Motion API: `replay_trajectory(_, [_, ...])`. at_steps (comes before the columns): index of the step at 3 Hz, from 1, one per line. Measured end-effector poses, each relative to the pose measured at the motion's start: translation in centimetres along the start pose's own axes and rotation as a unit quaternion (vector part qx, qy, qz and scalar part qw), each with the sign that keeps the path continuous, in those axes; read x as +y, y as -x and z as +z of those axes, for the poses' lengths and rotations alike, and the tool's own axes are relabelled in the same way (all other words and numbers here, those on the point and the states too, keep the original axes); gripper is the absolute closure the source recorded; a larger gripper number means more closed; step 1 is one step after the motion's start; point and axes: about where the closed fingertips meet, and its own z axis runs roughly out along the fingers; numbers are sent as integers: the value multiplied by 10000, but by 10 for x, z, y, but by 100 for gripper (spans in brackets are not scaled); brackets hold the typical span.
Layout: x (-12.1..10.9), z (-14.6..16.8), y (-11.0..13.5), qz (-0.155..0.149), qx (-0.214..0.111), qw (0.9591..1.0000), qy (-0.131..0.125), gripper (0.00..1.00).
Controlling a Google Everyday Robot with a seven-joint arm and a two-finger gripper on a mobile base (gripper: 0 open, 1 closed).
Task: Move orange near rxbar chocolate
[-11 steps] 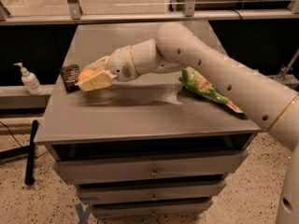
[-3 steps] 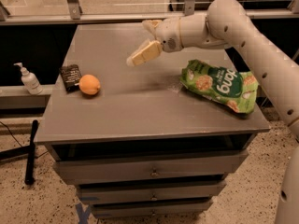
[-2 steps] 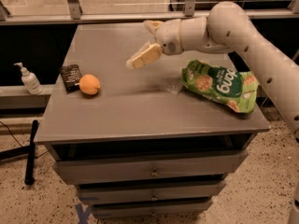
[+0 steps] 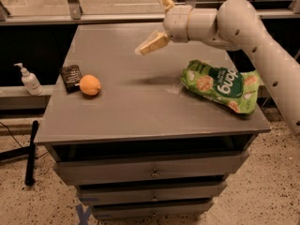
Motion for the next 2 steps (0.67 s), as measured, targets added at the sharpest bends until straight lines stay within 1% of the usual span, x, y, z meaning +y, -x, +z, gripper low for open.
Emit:
replay_trajectory(1, [-48,-4,-4,-700,85,9970,-304,0])
replay_trajectory(2, [-79,-22,11,-825,19,9946,-629,0])
